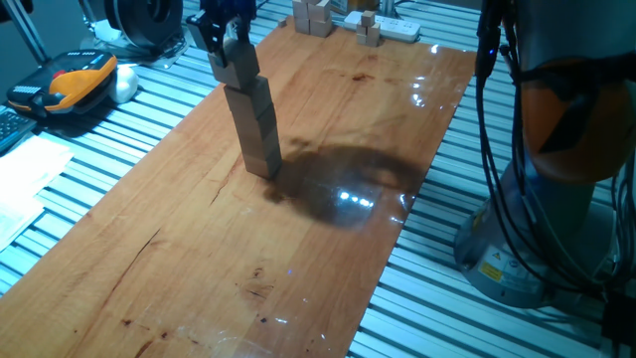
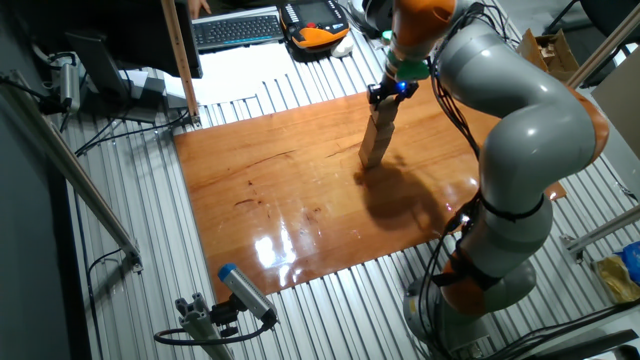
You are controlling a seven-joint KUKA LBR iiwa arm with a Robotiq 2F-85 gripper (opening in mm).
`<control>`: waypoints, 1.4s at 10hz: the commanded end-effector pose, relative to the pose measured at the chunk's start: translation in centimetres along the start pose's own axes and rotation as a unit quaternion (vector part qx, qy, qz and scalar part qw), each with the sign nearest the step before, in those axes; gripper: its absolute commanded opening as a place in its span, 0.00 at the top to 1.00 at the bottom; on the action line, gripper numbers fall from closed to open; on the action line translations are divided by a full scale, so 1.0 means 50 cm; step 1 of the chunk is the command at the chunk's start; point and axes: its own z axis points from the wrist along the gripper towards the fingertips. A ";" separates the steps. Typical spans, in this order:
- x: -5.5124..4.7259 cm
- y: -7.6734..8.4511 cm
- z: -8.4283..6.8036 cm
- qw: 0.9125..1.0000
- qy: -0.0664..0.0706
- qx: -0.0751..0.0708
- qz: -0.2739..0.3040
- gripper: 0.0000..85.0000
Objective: Stack the blocks in a vertical line of five
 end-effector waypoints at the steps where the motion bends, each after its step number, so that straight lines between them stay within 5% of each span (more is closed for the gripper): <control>1: 0.000 0.000 0.000 1.000 -0.008 0.001 0.001 1.00; 10: 0.002 -0.003 -0.001 1.000 -0.001 0.005 -0.009 1.00; 14: 0.020 0.005 -0.005 1.000 -0.004 0.006 -0.008 1.00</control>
